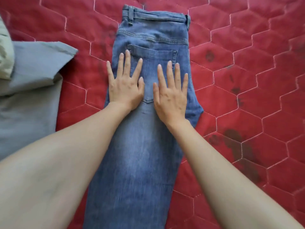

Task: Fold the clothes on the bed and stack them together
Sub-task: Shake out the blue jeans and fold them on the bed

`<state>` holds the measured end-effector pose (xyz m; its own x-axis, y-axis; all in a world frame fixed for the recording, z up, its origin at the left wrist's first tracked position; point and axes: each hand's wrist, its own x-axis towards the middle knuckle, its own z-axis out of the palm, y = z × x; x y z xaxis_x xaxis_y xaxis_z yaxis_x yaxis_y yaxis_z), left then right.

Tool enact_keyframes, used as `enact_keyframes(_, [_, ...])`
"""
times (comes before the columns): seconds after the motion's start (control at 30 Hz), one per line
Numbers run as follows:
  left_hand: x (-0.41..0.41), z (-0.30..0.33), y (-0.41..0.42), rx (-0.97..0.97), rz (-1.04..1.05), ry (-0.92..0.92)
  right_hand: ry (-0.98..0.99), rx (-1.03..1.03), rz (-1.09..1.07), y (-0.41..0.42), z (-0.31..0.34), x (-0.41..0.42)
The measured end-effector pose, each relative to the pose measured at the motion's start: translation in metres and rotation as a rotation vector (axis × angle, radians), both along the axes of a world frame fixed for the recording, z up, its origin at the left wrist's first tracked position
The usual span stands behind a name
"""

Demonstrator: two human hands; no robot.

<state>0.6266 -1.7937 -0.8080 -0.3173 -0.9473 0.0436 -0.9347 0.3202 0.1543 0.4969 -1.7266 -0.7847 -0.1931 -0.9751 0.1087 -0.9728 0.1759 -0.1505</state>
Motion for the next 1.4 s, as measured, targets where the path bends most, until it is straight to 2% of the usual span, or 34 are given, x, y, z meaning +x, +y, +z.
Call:
enact_keyframes(0.07, [0.000,-0.003,-0.004,-0.024,-0.002,0.009,0.005,0.084,0.124,-0.038,-0.003,-0.007])
enact_keyframes(0.17, [0.000,-0.003,-0.002,-0.023,-0.001,0.019,0.143,0.228,0.312,-0.062,-0.010,-0.033])
enact_keyframes(0.3, [-0.002,0.000,-0.001,-0.011,0.016,0.015,0.193,0.229,0.102,-0.077,-0.004,-0.074])
enact_keyframes(0.37, [-0.002,0.000,-0.001,-0.014,0.014,0.009,0.171,0.185,0.069,-0.091,0.001,-0.071])
enact_keyframes(0.47, [-0.001,-0.001,-0.002,-0.021,0.012,-0.005,0.115,0.086,0.266,-0.128,0.007,-0.037])
enact_keyframes(0.53, [-0.002,0.000,-0.003,-0.024,0.009,-0.011,0.120,0.113,0.419,-0.150,0.009,-0.011])
enact_keyframes(0.6, [-0.001,-0.001,-0.003,-0.034,0.012,-0.013,0.161,0.176,0.482,-0.160,0.003,-0.001])
enact_keyframes(0.77, [-0.001,-0.002,-0.003,-0.020,0.007,-0.009,0.154,0.176,0.218,-0.151,-0.004,-0.062])
enact_keyframes(0.93, [-0.001,0.000,-0.005,0.029,0.001,-0.008,0.109,0.155,-0.020,-0.095,0.008,-0.065])
enact_keyframes(1.13, [0.008,0.005,0.004,0.073,-0.069,-0.042,0.022,0.143,0.133,0.050,0.008,0.002])
enact_keyframes(1.23, [0.032,0.003,0.059,0.107,-0.140,-0.025,-0.024,0.218,0.175,0.117,0.000,0.032])
enact_keyframes(1.4, [0.088,0.005,0.210,0.148,-0.344,-0.073,-0.057,0.279,0.246,0.212,-0.005,0.073])
